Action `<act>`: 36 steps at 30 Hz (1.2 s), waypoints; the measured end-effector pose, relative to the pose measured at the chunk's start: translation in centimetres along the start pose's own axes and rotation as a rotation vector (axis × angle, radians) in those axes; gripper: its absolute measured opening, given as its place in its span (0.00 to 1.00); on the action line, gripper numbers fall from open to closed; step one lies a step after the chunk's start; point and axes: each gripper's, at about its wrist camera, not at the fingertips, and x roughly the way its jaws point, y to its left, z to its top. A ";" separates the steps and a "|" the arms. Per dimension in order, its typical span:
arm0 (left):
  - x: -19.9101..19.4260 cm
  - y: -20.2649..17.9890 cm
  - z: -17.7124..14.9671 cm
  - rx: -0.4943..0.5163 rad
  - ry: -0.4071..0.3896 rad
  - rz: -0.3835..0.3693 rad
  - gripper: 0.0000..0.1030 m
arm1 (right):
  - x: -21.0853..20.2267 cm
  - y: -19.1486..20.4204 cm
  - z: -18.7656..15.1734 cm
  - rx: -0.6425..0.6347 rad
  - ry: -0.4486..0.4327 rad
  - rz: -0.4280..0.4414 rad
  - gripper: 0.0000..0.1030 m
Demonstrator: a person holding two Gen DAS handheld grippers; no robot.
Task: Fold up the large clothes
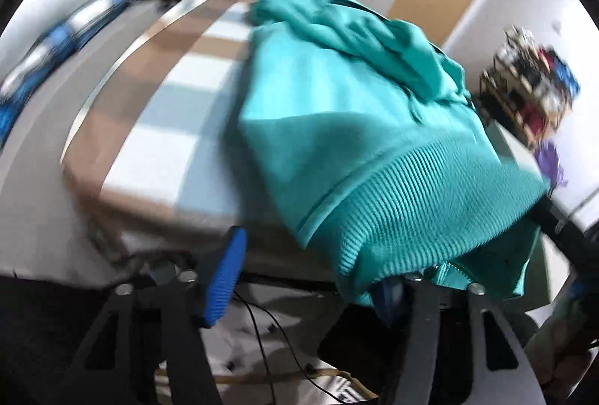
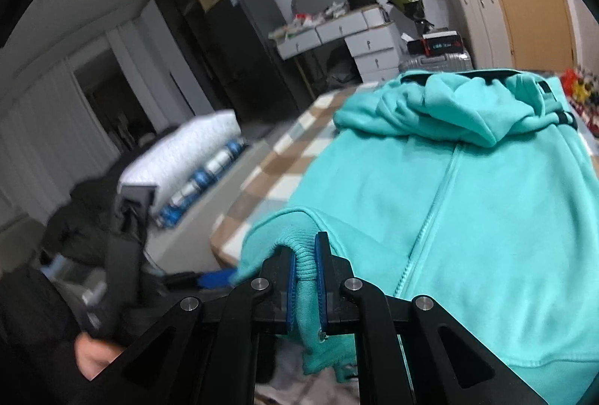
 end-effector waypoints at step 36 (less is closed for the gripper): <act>-0.4 2.9 -0.7 0.016 0.118 -0.317 0.79 | -10.6 -17.4 -7.2 0.582 0.144 -0.300 0.88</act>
